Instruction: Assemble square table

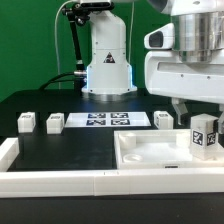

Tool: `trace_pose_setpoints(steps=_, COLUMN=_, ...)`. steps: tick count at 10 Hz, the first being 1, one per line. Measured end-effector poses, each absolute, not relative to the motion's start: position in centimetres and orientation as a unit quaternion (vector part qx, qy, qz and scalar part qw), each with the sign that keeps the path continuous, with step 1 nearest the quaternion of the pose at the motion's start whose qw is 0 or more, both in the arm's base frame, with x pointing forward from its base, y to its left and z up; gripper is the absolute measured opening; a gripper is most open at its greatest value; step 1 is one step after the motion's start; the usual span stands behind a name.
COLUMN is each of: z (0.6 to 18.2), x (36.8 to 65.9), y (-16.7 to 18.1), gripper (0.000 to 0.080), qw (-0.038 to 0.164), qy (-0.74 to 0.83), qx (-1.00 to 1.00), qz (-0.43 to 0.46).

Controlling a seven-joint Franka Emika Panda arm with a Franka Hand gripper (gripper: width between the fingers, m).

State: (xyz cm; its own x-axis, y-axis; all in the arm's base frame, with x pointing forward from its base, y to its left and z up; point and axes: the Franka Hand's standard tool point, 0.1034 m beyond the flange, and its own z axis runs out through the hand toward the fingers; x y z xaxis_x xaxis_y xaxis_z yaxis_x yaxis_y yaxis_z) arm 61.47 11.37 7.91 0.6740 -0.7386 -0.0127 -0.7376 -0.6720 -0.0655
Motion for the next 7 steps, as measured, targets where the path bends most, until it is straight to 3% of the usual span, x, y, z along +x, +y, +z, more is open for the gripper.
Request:
trace_pose_setpoints(steps=1, z=7.9, x=61.5, y=11.4, gripper=0.0559, qw=0.033, qy=0.358, qx=-0.933, qz=-0.01)
trace_pose_setpoints(steps=2, z=7.9, x=61.5, y=11.5, gripper=0.0629, qw=0.032, qy=0.317, qx=-0.948, qz=-0.011)
trace_pose_setpoints(steps=3, z=7.9, x=61.4, y=11.8, gripper=0.0647, qw=0.032, qy=0.265, qx=-0.964, qz=-0.012)
trace_pose_setpoints(steps=7, z=7.9, x=61.2, y=12.5, gripper=0.0649, qw=0.032, qy=0.092, qx=-0.995, qz=-0.014)
